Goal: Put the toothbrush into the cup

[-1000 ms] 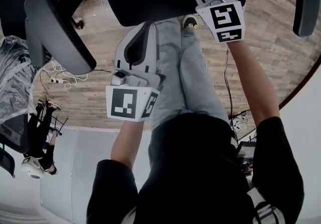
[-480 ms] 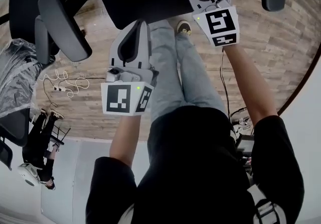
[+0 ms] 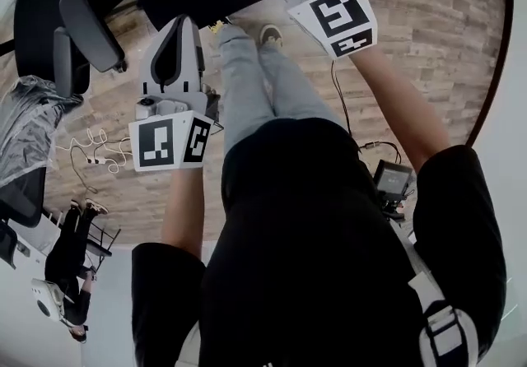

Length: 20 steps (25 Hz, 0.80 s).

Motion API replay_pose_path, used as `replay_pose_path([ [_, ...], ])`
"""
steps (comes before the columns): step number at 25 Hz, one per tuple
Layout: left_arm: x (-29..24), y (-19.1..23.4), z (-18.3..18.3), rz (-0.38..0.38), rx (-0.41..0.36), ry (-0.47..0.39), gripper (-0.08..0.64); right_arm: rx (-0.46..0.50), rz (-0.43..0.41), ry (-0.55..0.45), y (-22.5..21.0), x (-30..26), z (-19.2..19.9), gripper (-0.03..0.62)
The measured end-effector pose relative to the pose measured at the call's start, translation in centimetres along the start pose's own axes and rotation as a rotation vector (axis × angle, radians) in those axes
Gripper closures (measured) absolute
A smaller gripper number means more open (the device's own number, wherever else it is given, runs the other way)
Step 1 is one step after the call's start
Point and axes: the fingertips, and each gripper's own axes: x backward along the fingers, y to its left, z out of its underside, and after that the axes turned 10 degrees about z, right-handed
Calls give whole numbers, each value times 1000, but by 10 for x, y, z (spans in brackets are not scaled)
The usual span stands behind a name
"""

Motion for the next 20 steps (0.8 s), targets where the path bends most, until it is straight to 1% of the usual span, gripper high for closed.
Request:
replay_pose_path([
  [6,19,-35,-56,23,-70,-66,537,29,-8,-152,-15,68,-93,508],
  [11,37,-63,-85,30,-112,-92,537,9,-16,-258,-16,119,-149,531],
  [13,44,-71,-92,30,-126,-94,537,-8,-35,-286,-12,135,-161,546],
  [15,50,-78,-98,24,-140,-101,537,-26,-60,-292,-7,149,-168,558],
  [17,56,-84,-104,14,-147,-108,537,-50,-81,-284,-3,161,-170,568],
  [20,65,-97,-109,7,-149,-120,537,-69,-88,-284,-1,179,-168,571],
])
